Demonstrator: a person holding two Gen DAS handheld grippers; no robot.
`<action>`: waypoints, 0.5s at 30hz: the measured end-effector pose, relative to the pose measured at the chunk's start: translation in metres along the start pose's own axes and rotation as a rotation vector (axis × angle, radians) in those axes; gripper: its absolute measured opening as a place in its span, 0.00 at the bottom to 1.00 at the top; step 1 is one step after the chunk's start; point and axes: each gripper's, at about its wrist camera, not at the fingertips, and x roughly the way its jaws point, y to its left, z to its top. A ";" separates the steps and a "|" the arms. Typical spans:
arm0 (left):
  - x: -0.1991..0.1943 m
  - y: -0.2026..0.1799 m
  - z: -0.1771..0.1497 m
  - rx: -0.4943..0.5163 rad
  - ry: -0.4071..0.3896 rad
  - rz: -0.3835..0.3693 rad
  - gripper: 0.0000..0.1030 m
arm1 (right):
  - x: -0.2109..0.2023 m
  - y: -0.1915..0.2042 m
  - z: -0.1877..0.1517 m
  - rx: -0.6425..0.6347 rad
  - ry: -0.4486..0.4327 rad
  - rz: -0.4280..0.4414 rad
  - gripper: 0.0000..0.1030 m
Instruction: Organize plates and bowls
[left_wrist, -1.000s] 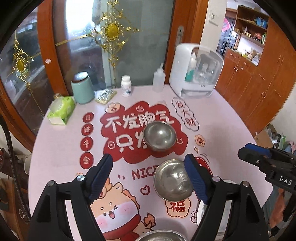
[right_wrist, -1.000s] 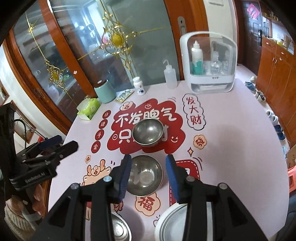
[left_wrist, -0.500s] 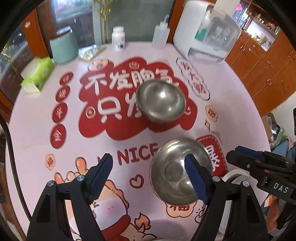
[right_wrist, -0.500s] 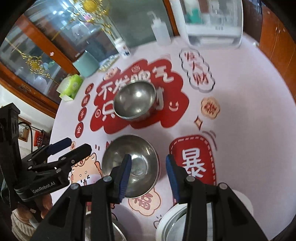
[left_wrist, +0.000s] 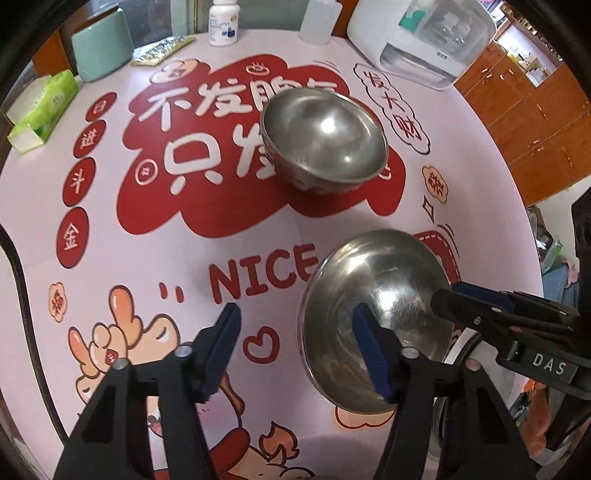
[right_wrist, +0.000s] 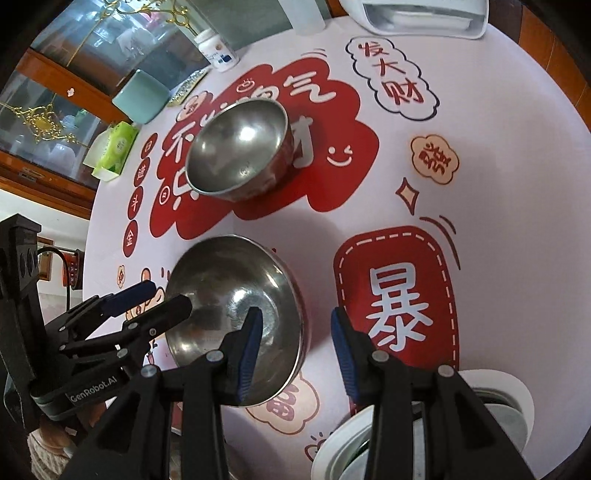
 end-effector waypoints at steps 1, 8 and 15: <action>0.002 0.000 0.000 0.002 0.007 -0.002 0.48 | 0.001 0.000 0.000 -0.002 0.003 0.000 0.34; 0.013 -0.003 -0.008 0.022 0.043 -0.013 0.10 | 0.009 0.000 -0.005 -0.019 0.028 -0.017 0.08; 0.006 -0.008 -0.013 0.029 0.032 -0.015 0.10 | 0.004 0.001 -0.010 -0.023 0.033 -0.021 0.08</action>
